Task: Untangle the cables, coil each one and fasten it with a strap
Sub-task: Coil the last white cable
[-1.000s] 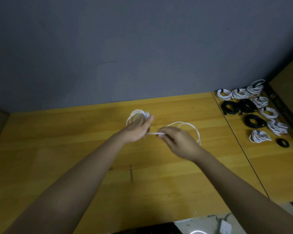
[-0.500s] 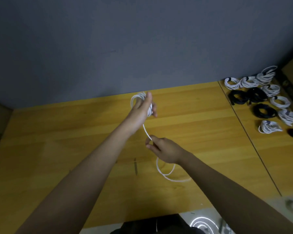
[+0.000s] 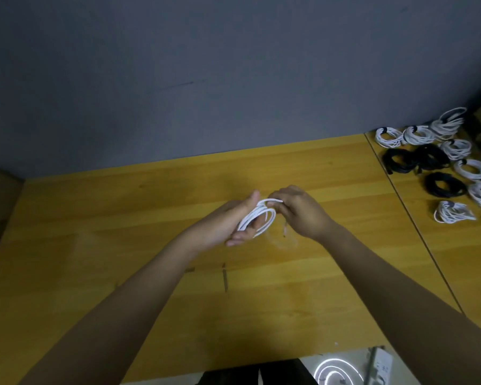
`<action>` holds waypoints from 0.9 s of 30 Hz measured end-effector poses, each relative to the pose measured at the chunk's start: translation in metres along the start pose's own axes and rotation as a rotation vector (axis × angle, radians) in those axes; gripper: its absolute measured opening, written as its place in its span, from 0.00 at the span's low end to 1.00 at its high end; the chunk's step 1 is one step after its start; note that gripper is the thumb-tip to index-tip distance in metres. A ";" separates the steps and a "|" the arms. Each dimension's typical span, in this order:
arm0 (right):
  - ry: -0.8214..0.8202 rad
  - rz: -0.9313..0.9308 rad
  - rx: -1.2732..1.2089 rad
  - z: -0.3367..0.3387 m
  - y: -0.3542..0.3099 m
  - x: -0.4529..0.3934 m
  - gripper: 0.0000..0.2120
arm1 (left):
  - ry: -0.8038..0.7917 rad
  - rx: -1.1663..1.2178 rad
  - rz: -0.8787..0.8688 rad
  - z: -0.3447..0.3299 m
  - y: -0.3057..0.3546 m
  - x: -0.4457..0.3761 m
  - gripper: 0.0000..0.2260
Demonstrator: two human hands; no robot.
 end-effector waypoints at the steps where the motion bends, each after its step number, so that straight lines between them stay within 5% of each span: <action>1: 0.005 -0.006 -0.027 -0.010 -0.002 0.002 0.14 | -0.004 0.084 -0.048 -0.001 0.005 0.001 0.25; 5: 0.049 -0.089 -0.151 -0.049 -0.010 0.011 0.13 | 0.113 0.431 -0.199 0.011 0.011 -0.015 0.20; 9: 0.081 -0.112 -0.198 -0.068 -0.028 0.023 0.09 | 0.360 0.470 -0.162 0.036 -0.011 -0.041 0.15; 15: 0.133 -0.123 -0.274 -0.056 -0.038 0.025 0.24 | 0.699 -0.368 0.079 0.057 -0.035 -0.057 0.23; 18: 0.217 -0.163 -0.234 -0.033 -0.025 0.034 0.27 | 0.601 -0.789 0.272 0.061 -0.054 -0.056 0.23; 21: 0.256 -0.239 -0.127 -0.011 0.000 0.044 0.26 | 0.484 -0.944 0.310 0.061 -0.065 -0.050 0.24; 27: 0.242 -0.472 0.013 0.009 0.042 0.071 0.24 | 0.348 -0.732 0.266 0.057 -0.072 -0.042 0.24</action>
Point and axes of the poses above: each hand's wrist, its own x-axis away from the middle knuckle, its own z-axis out of the back of the hand, y = z × x, the point moved 8 cm from there along -x, towards the middle knuckle, and after that the axes turned 12 degrees about z, right-handed, at the moved point
